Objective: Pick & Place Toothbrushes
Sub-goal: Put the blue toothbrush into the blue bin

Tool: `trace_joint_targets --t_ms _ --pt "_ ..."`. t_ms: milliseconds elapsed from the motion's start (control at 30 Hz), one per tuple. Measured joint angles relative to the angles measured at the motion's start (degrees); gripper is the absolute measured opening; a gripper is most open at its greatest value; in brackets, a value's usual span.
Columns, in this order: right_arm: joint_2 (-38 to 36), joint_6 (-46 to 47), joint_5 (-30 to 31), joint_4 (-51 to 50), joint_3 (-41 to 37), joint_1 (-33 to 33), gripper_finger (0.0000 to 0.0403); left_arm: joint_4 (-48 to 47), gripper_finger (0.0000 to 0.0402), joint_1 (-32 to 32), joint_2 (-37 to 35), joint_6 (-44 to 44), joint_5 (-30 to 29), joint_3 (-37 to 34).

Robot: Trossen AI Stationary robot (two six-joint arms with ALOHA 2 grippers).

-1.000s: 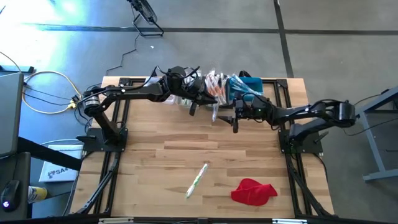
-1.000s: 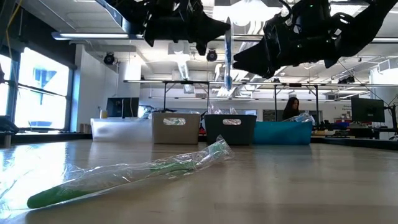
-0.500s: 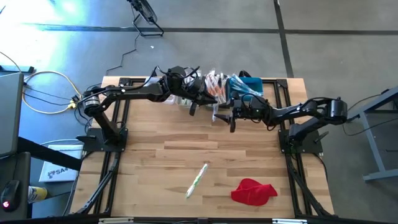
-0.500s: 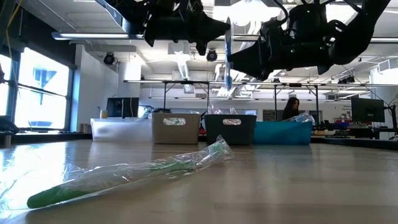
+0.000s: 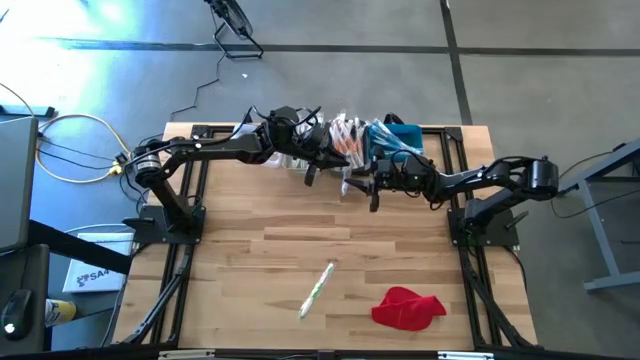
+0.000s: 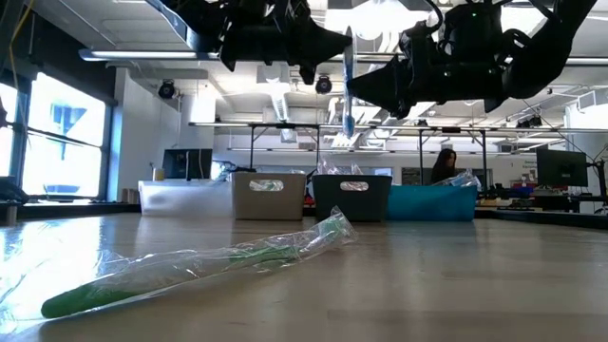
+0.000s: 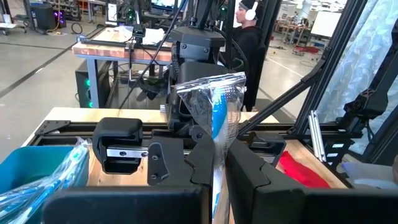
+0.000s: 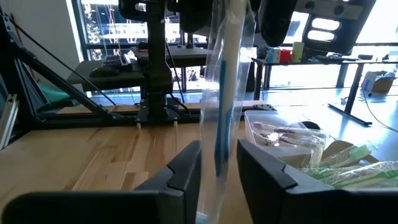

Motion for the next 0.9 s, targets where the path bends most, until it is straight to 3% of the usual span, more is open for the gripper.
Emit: trace_joint_targets --t_ms 400,600,900 --pt "0.0 -0.24 -0.09 -0.1 0.0 -0.01 0.0015 -0.49 0.0015 0.02 0.0 -0.13 -0.04 0.02" --pt "0.0 -0.59 -0.46 -0.28 0.0 -0.02 0.0017 -1.09 0.002 0.02 0.0 -0.11 -0.04 0.04" --pt "0.0 -0.63 -0.51 -0.12 0.0 -0.02 0.001 -1.33 0.0071 0.0 0.0 0.04 -1.65 0.04"
